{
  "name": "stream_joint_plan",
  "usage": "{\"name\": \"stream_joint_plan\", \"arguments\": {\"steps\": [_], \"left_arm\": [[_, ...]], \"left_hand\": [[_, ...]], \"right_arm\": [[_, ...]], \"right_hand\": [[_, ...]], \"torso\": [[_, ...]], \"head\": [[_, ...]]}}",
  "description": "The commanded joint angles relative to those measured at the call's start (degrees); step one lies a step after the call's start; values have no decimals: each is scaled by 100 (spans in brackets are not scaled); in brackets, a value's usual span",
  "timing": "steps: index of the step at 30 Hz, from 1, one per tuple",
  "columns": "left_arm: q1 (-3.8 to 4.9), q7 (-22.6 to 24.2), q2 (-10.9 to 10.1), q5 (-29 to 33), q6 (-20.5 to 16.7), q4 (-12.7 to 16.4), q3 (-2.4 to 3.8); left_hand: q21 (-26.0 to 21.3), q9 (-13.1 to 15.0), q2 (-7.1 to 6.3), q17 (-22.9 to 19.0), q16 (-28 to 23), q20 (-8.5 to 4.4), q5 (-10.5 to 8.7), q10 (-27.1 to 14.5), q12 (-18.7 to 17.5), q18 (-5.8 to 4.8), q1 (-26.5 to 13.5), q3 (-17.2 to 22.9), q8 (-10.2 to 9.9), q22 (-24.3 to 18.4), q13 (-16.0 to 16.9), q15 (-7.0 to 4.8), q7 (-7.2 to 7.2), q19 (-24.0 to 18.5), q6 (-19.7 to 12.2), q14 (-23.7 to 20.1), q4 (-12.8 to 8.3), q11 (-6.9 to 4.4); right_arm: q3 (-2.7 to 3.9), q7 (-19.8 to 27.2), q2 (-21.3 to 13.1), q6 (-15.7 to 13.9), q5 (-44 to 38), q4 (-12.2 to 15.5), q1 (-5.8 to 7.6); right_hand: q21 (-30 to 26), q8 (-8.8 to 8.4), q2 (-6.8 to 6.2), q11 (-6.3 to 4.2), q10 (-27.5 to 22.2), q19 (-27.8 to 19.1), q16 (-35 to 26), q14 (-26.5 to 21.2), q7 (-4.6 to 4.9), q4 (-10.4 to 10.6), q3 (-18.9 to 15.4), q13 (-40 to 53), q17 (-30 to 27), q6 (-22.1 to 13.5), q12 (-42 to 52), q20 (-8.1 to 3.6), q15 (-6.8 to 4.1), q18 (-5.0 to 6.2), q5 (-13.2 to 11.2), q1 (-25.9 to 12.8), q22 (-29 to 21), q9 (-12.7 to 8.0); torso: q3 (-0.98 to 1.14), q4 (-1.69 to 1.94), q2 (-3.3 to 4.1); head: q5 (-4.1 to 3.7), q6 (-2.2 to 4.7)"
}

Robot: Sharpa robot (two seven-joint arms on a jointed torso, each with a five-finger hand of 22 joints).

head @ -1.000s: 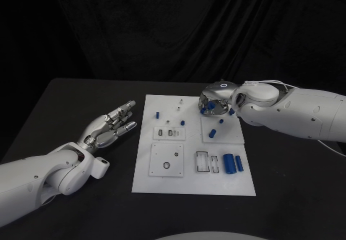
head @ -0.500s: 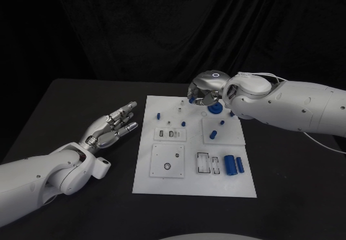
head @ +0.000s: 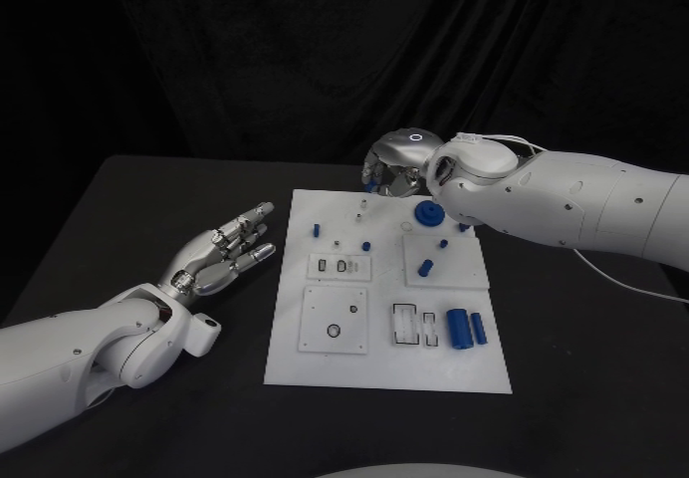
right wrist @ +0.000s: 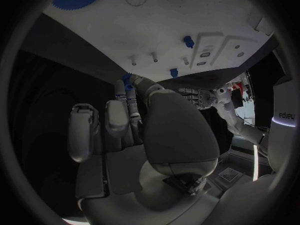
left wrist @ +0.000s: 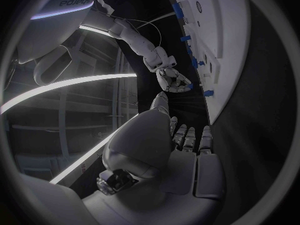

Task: Assemble the parts on the task board

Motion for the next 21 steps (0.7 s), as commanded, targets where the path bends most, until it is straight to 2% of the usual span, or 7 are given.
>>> {"name": "stream_joint_plan", "arguments": {"steps": [1,5,11,21], "left_arm": [[12,1166,16,-20,64,6,4],[12,1166,21,-20,69,2,4],[12,1166,29,-20,74,0,4],[12,1160,26,-20,78,4,4]], "left_hand": [[-34,4,66,-5,-21,49,19,-6,19,-63,-2,29,5,-5,-3,38,42,6,-1,-3,-5,37],[-34,4,66,-5,-21,49,19,-6,19,-63,-2,29,5,-5,-3,38,42,6,-1,-3,-5,37],[-34,4,66,-5,-21,49,19,-6,19,-63,-2,29,5,-5,-3,38,42,6,-1,-3,-5,37],[-34,4,64,-5,-21,52,19,-6,19,-61,2,33,4,-5,-3,39,50,6,-5,-3,-14,36]], "right_arm": [[5,-36,54,19,28,-94,-28],[5,-47,104,70,29,-154,-37],[5,-60,160,185,29,-217,-52],[5,-79,192,335,29,-259,-110]], "right_hand": [[11,-29,26,29,22,29,12,13,8,22,18,-7,-14,-35,-42,21,25,-113,23,-49,462,347],[6,-48,28,38,11,24,12,7,15,21,21,-15,-7,-64,-79,27,29,-112,23,-51,460,357],[-1,-80,29,48,1,16,5,-4,26,19,26,-23,-11,-115,-127,34,33,-109,23,-52,455,368],[-16,-129,31,67,-33,0,-12,-25,39,19,32,-35,-29,-187,-213,42,39,-104,22,-59,446,388]], "torso": [[4,30,14],[-4,46,22],[2,18,25],[-4,27,19]], "head": [[-29,0],[-56,-2],[-40,10],[-46,6]]}}
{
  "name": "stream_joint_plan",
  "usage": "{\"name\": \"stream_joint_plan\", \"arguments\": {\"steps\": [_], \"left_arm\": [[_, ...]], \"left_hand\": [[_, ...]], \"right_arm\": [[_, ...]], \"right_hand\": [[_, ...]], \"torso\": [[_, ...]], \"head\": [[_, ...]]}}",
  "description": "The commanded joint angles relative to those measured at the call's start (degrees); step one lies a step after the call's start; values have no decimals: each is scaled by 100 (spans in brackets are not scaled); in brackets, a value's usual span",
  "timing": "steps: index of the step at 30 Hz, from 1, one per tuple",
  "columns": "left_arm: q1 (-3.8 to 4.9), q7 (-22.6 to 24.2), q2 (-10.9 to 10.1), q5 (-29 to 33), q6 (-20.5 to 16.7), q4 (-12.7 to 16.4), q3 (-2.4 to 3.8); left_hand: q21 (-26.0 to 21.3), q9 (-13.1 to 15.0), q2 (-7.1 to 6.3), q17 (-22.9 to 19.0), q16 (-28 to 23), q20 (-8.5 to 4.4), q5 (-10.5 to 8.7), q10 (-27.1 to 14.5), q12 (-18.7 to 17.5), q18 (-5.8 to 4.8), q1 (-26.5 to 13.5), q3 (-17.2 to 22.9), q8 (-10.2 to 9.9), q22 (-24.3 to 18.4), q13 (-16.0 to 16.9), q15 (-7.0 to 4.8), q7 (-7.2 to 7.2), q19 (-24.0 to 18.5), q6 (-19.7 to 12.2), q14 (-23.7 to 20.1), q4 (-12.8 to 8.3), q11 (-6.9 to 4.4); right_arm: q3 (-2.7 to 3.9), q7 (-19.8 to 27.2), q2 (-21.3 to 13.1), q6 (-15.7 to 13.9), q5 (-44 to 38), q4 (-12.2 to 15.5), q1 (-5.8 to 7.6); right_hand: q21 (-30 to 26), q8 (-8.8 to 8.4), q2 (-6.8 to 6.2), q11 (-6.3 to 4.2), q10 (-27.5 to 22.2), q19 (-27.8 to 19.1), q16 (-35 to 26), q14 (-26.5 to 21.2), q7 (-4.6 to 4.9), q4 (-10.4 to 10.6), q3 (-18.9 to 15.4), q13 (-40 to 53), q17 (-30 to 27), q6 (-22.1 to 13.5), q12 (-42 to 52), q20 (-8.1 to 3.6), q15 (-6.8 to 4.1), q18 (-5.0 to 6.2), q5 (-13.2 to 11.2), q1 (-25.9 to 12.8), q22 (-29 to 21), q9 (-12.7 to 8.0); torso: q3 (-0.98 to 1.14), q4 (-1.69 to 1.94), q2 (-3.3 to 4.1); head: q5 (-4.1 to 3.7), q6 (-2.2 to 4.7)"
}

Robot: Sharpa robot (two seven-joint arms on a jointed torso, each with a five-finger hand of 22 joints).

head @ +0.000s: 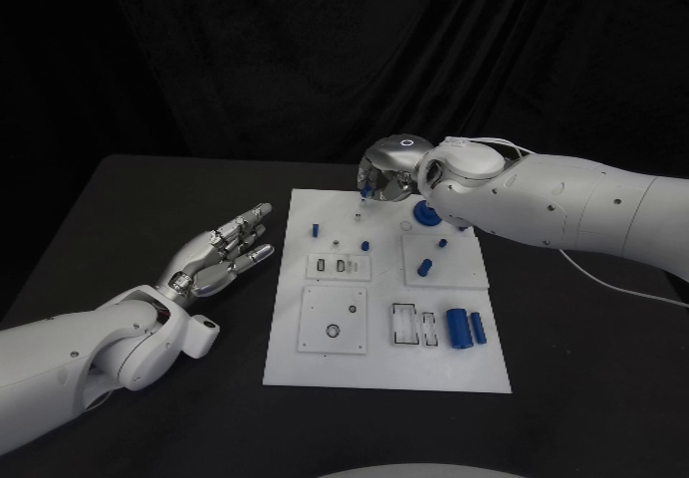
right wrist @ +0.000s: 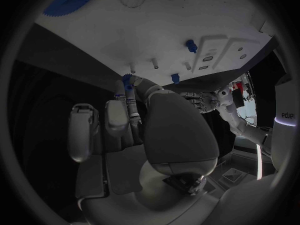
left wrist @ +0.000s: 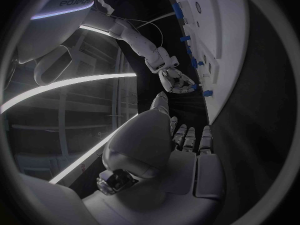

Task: Assemble the parts on the task board

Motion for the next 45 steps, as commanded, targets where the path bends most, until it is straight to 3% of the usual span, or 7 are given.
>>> {"name": "stream_joint_plan", "arguments": {"steps": [1,19,20,23,24,45], "left_arm": [[12,1160,6,-20,66,10,4],[12,1134,31,-20,110,-16,4],[12,1132,34,-20,114,-20,4],[12,1124,42,-20,124,-30,4],[12,1122,44,-20,127,-32,4],[12,1075,88,-20,195,-72,4]], "left_hand": [[-34,4,64,-8,-21,52,19,-6,18,-61,2,33,5,-6,-3,40,50,6,-5,-3,-14,36],[-34,3,63,-8,-21,55,19,-7,18,-59,3,35,4,-6,-3,41,53,6,-12,-3,-18,37],[-34,15,153,-8,-21,77,2282,-18,24,-26,201,353,8,-6,-5,67,85,6,-24,-3,20,42],[-34,15,153,-8,-21,77,2282,-18,24,-26,201,353,8,-6,-5,67,85,6,-24,-3,20,42],[-34,8,-59,-8,-21,88,2388,-16,19,-30,103,271,5,-6,-4,49,78,6,-28,-3,65,48],[-34,7,-70,-8,-21,103,2368,-26,16,-28,76,300,7,-6,-6,60,123,6,-13,-3,92,49]], "right_arm": [[5,-72,3,134,-6,-12,-27],[5,-77,12,193,-6,-20,-48],[5,-76,14,195,-6,-21,-48],[5,-73,17,206,-6,-18,-49],[5,-73,17,212,-6,-17,-49],[5,-82,85,405,-6,-45,-61]], "right_hand": [[-16,-31,7,33,-20,0,-12,-3,0,0,13,-8,0,-42,-29,42,17,-106,23,-34,447,64],[-15,-41,8,38,-33,2,-13,-7,1,2,15,-12,1,-57,-53,44,20,-106,24,-38,451,69],[-15,-41,8,38,-33,2,-13,-7,1,2,15,-12,1,-57,-53,44,20,-106,24,-38,451,69],[-17,-46,11,41,-37,0,-18,-11,2,5,16,-13,-8,-64,-62,45,21,-106,24,-41,450,72],[-17,-51,12,42,-40,-1,-17,-12,3,7,16,-14,-3,-71,-72,47,23,-106,23,-45,451,74],[-13,-113,16,53,-77,4,-22,-29,-1,25,16,-21,2,-159,-160,55,29,-111,22,-73,473,90]], "torso": [[-2,0,-1],[-7,2,-4],[-9,0,-2],[-10,-1,-2],[-9,-3,-2],[-18,1,-2]], "head": [[5,2],[1,-32],[5,-33],[6,-43],[6,-44],[-24,-59]]}}
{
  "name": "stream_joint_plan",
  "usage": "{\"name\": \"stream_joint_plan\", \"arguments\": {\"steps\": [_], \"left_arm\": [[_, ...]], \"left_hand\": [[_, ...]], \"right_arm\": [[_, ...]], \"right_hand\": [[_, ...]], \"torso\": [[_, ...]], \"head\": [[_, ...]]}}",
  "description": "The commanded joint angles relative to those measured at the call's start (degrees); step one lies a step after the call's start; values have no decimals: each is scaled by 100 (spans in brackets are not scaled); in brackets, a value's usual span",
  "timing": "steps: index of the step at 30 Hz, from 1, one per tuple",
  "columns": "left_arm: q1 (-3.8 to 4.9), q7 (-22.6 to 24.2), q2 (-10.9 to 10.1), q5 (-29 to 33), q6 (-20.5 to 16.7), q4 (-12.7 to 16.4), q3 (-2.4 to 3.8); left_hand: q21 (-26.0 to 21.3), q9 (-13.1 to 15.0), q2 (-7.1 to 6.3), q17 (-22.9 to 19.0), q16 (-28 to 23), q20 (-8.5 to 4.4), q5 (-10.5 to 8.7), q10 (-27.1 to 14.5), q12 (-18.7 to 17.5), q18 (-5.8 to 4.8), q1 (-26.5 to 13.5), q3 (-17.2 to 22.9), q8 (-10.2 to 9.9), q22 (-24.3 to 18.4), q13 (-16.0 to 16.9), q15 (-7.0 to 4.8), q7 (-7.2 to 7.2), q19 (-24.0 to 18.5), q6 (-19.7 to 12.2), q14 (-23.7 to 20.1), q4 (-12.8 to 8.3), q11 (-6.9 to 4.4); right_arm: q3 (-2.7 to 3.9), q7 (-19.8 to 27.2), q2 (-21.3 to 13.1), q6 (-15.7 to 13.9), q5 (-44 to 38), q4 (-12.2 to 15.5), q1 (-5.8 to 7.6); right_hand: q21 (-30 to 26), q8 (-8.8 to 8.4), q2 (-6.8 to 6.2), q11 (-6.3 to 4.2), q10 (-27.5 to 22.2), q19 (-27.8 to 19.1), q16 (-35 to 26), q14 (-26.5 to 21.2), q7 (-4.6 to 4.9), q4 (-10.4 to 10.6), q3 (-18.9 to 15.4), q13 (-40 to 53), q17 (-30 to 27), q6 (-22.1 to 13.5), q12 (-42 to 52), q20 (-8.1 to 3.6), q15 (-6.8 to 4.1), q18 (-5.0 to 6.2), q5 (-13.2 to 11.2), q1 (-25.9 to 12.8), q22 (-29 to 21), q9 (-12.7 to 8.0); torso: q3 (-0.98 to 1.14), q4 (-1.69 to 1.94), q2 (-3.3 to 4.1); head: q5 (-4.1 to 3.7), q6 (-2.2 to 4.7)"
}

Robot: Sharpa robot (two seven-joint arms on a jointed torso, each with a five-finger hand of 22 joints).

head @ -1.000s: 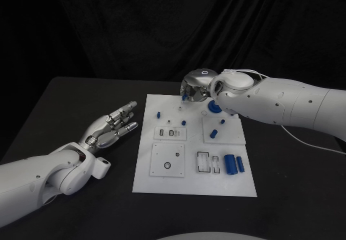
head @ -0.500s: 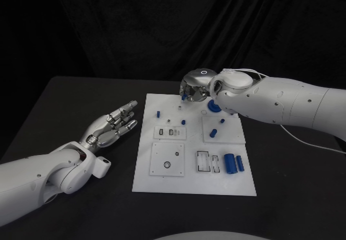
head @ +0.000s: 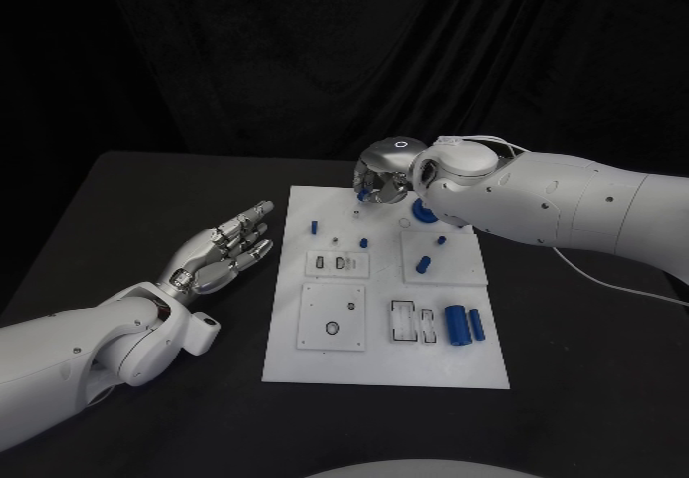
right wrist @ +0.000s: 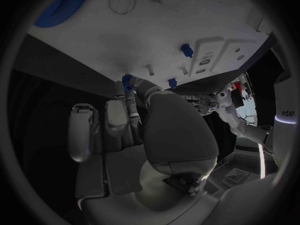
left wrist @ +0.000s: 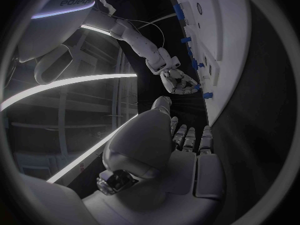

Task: Assemble the parts on the task board

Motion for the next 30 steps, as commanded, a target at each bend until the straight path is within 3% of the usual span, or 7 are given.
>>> {"name": "stream_joint_plan", "arguments": {"steps": [1,9,10,21,24,27,30], "left_arm": [[12,1072,14,-18,86,1,4],[11,1064,15,-18,88,-5,4],[11,1062,15,-18,89,-5,4],[11,1048,17,-18,98,-16,4],[11,1043,12,-18,105,-15,4],[11,1040,-6,-18,107,-7,4],[11,1038,-36,-18,105,3,3]], "left_hand": [[-34,6,-43,-5,-21,44,10,-8,15,-27,-20,37,6,-9,-7,41,57,-15,-20,19,1,26],[-34,6,-43,-5,-21,44,10,-8,15,-27,-20,37,6,-9,-7,41,57,-15,-20,19,1,26],[-34,6,-43,-5,-21,44,10,-8,15,-27,-20,37,6,-9,-7,41,57,-15,-20,19,1,26],[-34,3,-54,-5,-21,48,-13,-14,14,-25,-25,45,3,-9,-9,43,66,-15,-38,19,4,30],[-34,3,-54,-5,-21,48,-13,-14,14,-25,-25,45,3,-9,-9,43,66,-15,-38,19,4,30],[-34,2,-59,-5,-21,49,-24,-17,13,-24,-29,49,1,-9,-9,44,70,-15,-47,19,7,31],[-34,2,-60,-5,-21,50,-25,-22,12,-24,-30,50,0,-9,-10,45,71,-15,-48,19,7,32]], "right_arm": [[-1,-76,13,116,-16,-10,-22],[-1,-136,40,224,-15,-16,-25],[-1,-155,44,258,-15,-19,-25],[-1,-352,50,428,-15,-35,-25],[-1,-302,14,227,-15,-20,-25],[-1,-200,-55,-113,5,22,-24],[6,-72,-180,-485,88,114,-7]], "right_hand": [[-11,-37,-5,12,-50,-17,-24,-33,-3,27,17,-8,-5,-73,-60,36,29,-111,28,-39,472,-6],[-47,-115,-10,30,-136,-58,-69,-78,-18,42,22,-15,-72,-185,-157,44,40,-100,29,-61,436,-3],[-93,-250,-32,80,-278,-110,-122,-132,-67,72,30,-32,-149,-403,-254,64,73,-86,33,-99,385,-41],[-361,-721,-179,211,-1238,-408,-348,-469,-264,130,-3,3,-498,-1237,-623,196,201,-6,21,-193,141,-240],[-454,-726,-153,224,-1610,-505,-410,-596,-362,99,-108,93,-611,-1665,-610,223,223,19,21,-170,78,-375],[-589,-701,-136,215,-1715,-652,-564,-760,-372,81,-137,127,-858,-1678,-588,231,230,60,22,-145,-58,-395],[-620,-580,-97,199,-1570,-668,-571,-787,-217,59,-155,268,-863,-1425,-353,225,217,64,26,-90,-51,-370]], "torso": [[-3,-3,-2],[-1,6,-1],[-1,3,-1],[-3,-3,-2],[-1,-2,-2],[-2,-1,-1],[-1,-5,-1]], "head": [[4,-7],[1,-10],[4,-11],[22,-22],[29,-22],[38,-17],[57,-6]]}}
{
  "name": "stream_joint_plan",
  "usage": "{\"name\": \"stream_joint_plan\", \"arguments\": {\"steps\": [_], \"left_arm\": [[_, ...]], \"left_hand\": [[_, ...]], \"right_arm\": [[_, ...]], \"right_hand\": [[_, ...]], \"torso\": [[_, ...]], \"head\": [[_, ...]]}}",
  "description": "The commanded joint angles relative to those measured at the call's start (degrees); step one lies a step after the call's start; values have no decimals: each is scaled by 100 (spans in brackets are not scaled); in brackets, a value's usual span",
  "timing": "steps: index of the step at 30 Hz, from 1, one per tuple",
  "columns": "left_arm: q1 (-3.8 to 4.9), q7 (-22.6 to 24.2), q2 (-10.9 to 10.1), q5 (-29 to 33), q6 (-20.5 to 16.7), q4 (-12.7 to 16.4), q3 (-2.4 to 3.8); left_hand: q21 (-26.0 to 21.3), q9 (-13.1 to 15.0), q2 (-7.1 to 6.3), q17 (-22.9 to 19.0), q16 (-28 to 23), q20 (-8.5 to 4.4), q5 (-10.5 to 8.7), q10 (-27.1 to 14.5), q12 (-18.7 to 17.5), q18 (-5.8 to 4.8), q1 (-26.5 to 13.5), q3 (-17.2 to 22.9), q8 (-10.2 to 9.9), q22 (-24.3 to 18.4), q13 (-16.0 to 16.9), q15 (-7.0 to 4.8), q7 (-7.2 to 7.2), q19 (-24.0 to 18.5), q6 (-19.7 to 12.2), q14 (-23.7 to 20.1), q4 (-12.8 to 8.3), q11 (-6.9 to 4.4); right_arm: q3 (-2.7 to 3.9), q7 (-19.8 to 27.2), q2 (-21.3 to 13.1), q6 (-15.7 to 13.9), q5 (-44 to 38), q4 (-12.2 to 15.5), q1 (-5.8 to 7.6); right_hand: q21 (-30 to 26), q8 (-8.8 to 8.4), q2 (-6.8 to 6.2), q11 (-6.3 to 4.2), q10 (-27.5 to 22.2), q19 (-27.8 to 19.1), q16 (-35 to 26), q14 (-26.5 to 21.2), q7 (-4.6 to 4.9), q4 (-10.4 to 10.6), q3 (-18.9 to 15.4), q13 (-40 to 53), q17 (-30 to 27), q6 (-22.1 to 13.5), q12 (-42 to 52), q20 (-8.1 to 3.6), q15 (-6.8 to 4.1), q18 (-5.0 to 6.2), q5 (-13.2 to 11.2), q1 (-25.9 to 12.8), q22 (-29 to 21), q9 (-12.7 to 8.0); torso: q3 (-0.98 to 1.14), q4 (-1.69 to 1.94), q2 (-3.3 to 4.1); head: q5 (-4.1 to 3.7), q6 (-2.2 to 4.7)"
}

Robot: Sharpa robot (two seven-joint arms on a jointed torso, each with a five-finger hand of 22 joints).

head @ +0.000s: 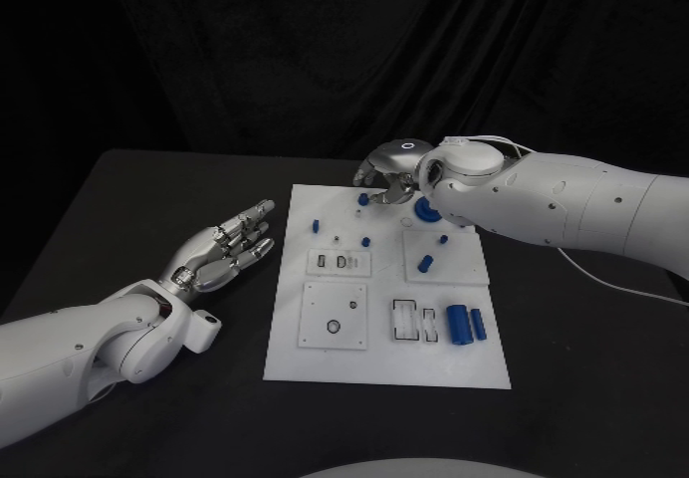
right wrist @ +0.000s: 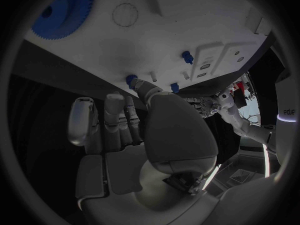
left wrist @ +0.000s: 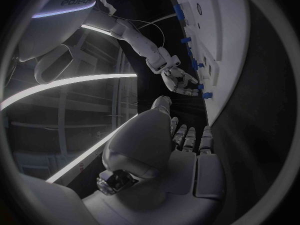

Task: Assemble the parts on the task board

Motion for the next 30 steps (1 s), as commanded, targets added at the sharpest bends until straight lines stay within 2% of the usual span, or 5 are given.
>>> {"name": "stream_joint_plan", "arguments": {"steps": [1,10,17,23,30], "left_arm": [[11,1037,-30,-17,61,23,3],[10,1028,-109,-17,38,69,3],[10,1025,-104,-17,52,65,3],[9,1024,-97,-17,70,53,3],[7,1023,-71,-17,95,28,3]], "left_hand": [[-34,2,-37,-9,-21,30,-25,-22,12,-24,-7,36,0,-10,-8,24,28,6,-5,-3,-7,32],[-34,2,-39,-9,-21,31,-23,-25,12,-24,-11,40,1,-10,-9,25,31,6,-1,-3,-3,32],[-34,2,-39,-9,-21,31,-23,-25,12,-24,-11,40,1,-10,-9,25,31,6,-1,-3,-3,32],[-34,2,-41,-9,-21,32,-18,-27,11,-23,-15,43,0,-10,-9,26,33,6,-6,-3,0,32],[-34,1,-40,-9,-21,34,-14,-31,10,-23,-22,47,-1,-10,-10,28,34,6,-12,-3,7,34]], "right_arm": [[13,103,-149,-720,106,129,22],[20,-55,-1025,-845,190,921,271],[-33,-220,-1540,-584,199,1259,302],[-61,-347,-1812,-439,201,1360,226],[-72,-537,-1921,-256,201,1314,142]], "right_hand": [[-7,104,6,-11,147,-11,8,0,98,-2,-28,97,27,204,179,8,-15,60,22,92,26,25],[31,180,-13,-65,665,79,80,93,332,48,-62,568,143,537,1020,-29,-80,38,15,87,132,29],[-381,46,89,-329,314,-135,-316,-33,293,155,-199,4225,-271,722,5394,-131,-266,114,96,96,-125,-98],[569,-6,-12,-406,3872,721,1963,1317,301,436,-365,7853,3759,706,8387,-162,-185,-156,24,-167,875,-147],[935,-6,12,-435,4041,1060,2331,1615,279,664,-532,7985,4601,699,8461,-193,-219,-270,22,-442,1235,-159]], "torso": [[1,-2,0],[4,-4,-2],[5,-27,-9],[0,-48,-14],[-4,-65,-8]], "head": [[27,13],[49,-4],[45,-27],[44,-38],[57,-61]]}}
